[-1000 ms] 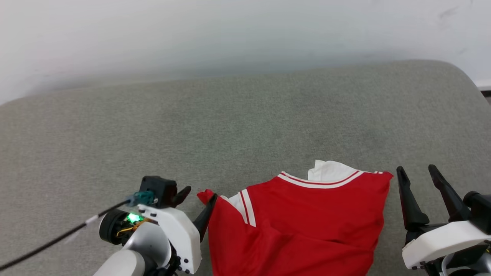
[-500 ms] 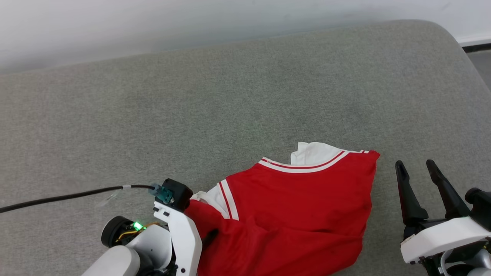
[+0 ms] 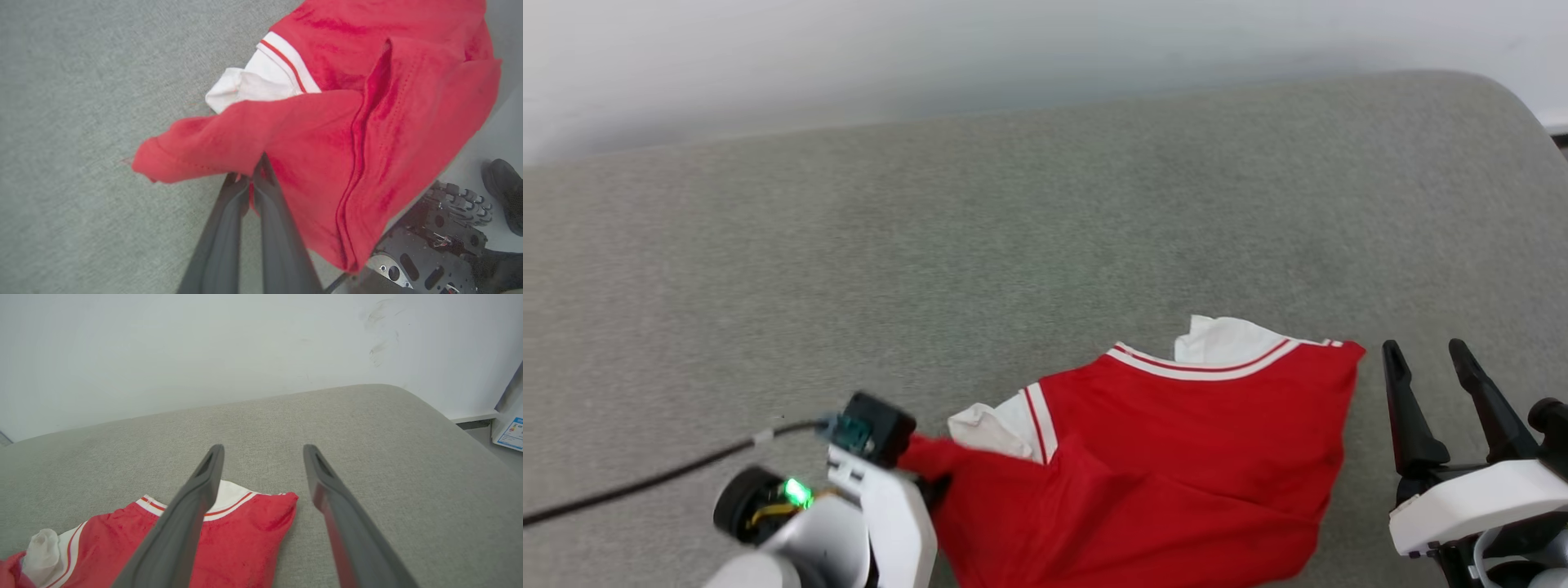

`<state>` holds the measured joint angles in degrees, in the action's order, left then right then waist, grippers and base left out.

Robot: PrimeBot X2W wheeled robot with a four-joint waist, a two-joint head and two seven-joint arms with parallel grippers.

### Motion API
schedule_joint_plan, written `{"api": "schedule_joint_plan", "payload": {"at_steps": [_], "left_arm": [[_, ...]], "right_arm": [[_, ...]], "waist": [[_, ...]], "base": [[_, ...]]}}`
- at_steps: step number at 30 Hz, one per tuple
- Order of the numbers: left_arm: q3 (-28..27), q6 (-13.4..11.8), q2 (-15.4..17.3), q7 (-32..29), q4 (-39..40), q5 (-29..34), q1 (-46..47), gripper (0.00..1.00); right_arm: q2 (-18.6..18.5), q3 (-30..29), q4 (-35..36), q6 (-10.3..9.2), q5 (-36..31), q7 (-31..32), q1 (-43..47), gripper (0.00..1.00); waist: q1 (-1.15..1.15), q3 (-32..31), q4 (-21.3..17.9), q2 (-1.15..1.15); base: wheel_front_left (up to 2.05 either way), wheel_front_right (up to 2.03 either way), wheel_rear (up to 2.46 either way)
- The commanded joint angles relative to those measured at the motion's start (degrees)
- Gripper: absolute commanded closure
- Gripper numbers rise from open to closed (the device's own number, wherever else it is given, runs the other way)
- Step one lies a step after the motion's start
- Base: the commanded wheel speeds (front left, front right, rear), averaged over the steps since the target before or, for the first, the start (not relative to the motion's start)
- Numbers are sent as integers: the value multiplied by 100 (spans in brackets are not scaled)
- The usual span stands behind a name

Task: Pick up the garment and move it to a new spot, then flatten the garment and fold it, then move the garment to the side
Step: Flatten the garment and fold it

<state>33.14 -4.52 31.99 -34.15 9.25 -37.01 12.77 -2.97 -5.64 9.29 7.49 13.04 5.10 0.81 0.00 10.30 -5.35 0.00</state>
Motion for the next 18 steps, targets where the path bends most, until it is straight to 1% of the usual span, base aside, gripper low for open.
{"api": "schedule_joint_plan", "payload": {"at_steps": [1, 5, 6, 7, 8, 10, 13, 14, 15, 16, 18], "left_arm": [[-11, -92, 51, 46, 93, 18, -242, 100], [-39, -375, 94, 122, 316, -113, -860, 100], [-55, -563, 52, 182, 303, -284, -1324, 100], [-55, -604, 10, 209, 271, -347, -1452, 100], [-42, -633, -11, 229, 210, -394, -1572, 100], [-18, -664, -158, 310, 96, -543, -1747, 100], [36, -617, -332, 448, -174, -630, -1854, 100], [44, -608, -388, 519, -247, -619, -1846, 95], [51, -598, -455, 579, -322, -643, -1849, 51], [43, -590, -501, 664, -373, -616, -1830, 0], [-41, -653, -574, 902, -420, -539, -1761, 0]], "right_arm": [[14, -20, 41, 0, -38, 28, 17, 0], [14, -61, 116, 0, -74, 95, 98, 0], [14, -25, 171, 0, -100, 167, 169, 0], [13, -26, 186, -1, -105, 189, 189, 0], [13, -8, 210, 0, -104, 208, 198, 0], [13, 6, 248, 0, -102, 241, 219, 0], [13, 37, 282, 0, -110, 282, 254, 0], [13, 47, 287, 0, -112, 301, 269, 0], [13, 48, 297, -1, -116, 309, 287, 0], [13, 51, 305, -1, -118, 325, 304, 0], [13, 55, 327, 0, -120, 343, 335, 0]], "waist": [[0, -149, 165, 0], [0, -327, 391, 0], [0, -441, 511, 0], [0, -466, 536, 0], [0, -487, 553, 0], [0, -520, 574, 0], [0, -567, 584, 0], [0, -584, 582, 0], [0, -600, 579, 0], [0, -622, 573, 0], [0, -662, 555, 0]], "base": [[0, 0, 0], [0, 0, 0], [0, 0, 0], [0, 0, 0], [0, 0, 0], [0, 0, 0], [0, 0, 0], [0, 0, 0], [0, 0, 0], [0, 0, 0], [0, 0, 0]]}}
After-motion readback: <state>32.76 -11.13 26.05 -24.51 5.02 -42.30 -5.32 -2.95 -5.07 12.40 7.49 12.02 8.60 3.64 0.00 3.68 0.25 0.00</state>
